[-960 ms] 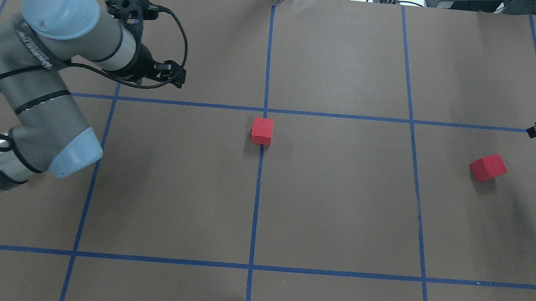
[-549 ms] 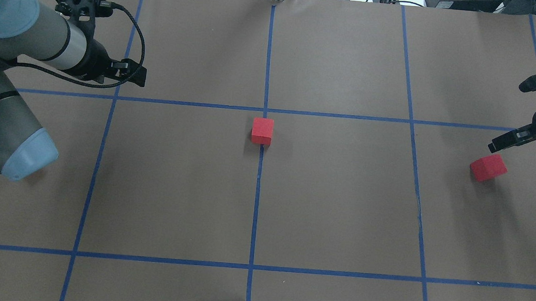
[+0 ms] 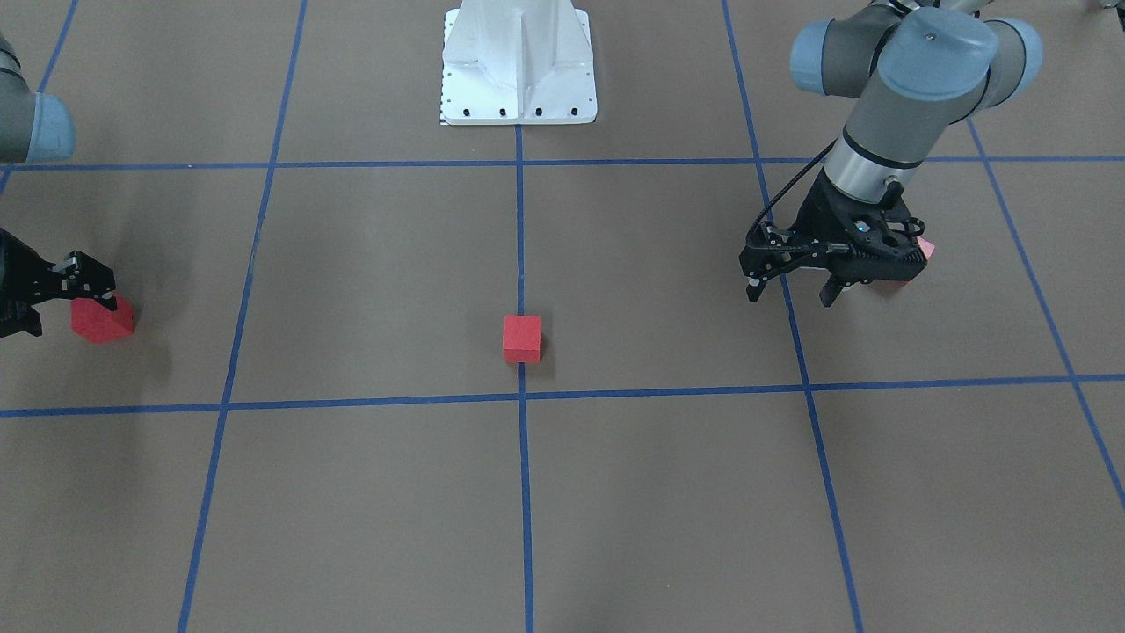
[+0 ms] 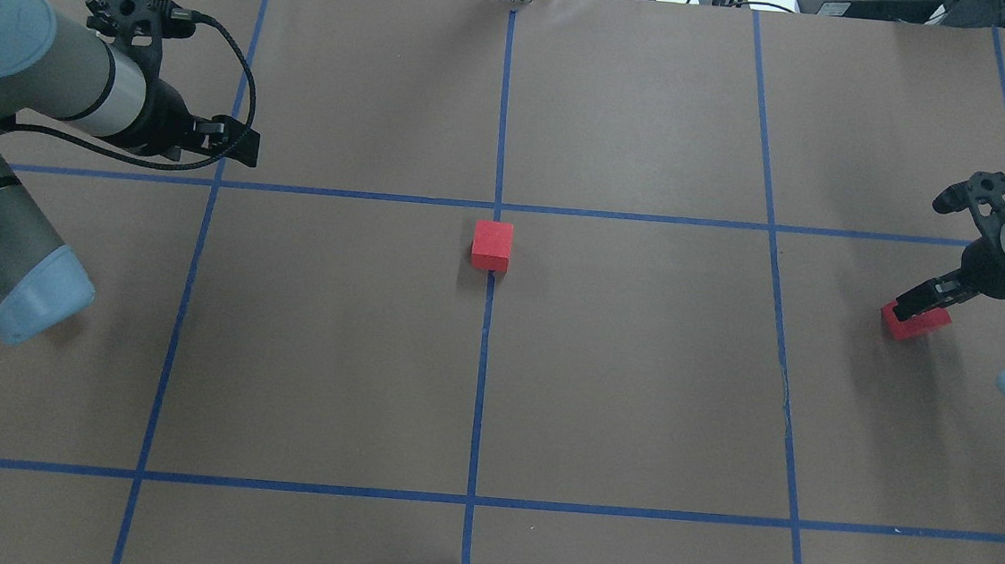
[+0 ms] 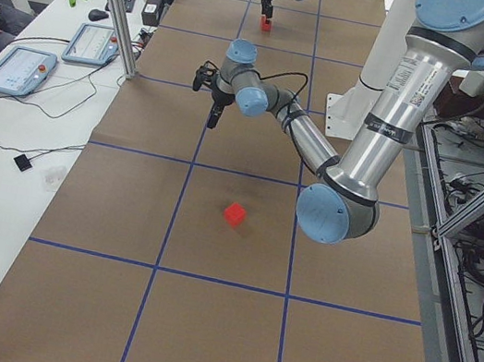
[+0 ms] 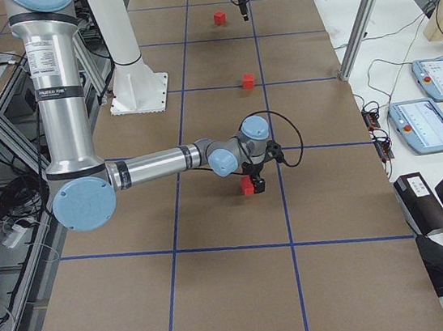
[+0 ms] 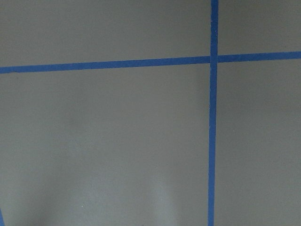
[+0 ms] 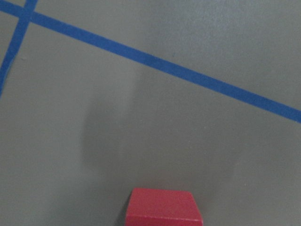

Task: Form red blocks into L shape at center
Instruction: 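Withdraw the left gripper while the right gripper grasps the far-side red cube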

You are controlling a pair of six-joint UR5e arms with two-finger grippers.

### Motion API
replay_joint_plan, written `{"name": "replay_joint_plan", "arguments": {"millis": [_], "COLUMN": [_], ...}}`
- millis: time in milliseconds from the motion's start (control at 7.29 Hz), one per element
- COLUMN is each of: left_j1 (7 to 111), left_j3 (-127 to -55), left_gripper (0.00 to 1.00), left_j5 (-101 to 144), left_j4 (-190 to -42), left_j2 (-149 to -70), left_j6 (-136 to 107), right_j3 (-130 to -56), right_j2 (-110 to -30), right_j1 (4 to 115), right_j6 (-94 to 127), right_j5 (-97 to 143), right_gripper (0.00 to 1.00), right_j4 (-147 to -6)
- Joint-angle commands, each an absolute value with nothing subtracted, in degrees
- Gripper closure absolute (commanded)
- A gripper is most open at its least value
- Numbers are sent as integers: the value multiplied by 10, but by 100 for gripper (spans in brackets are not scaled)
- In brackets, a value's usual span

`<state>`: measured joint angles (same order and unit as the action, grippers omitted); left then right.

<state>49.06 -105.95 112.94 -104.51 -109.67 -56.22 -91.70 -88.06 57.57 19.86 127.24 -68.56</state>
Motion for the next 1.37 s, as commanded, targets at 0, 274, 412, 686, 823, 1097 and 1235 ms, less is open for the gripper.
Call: {"name": "replay_joint_plan", "arguments": {"millis": [0, 274, 412, 686, 823, 1097, 1235], "left_j1": [490, 490, 490, 490, 490, 490, 490], "left_j3": [-1057, -1055, -1055, -1053, -1053, -1053, -1053], "left_gripper": [0, 0, 0, 0, 0, 0, 0], "left_j5": [1129, 1129, 1129, 1129, 1129, 1129, 1129], "left_j4": [-1047, -1047, -1047, -1047, -1047, -1047, -1047], "left_j2": [-1096, -1096, -1096, -1096, -1096, -1096, -1096], "left_j6": [-563, -562, -562, -562, -562, -562, -562], "right_j3": [-908, -908, -908, -908, -910, -913, -919], "right_j2": [-881, -882, -883, -883, -883, -883, -882], "right_j1": [570, 570, 569, 566, 565, 565, 566], "right_j6": [199, 199, 200, 200, 209, 235, 237], "right_j5": [1273, 1274, 1279, 1283, 1286, 1299, 1296], "right_gripper": [1, 2, 3, 6, 17, 55, 91], "right_j4": [-686, -690, -692, -694, -700, -703, -703]}}
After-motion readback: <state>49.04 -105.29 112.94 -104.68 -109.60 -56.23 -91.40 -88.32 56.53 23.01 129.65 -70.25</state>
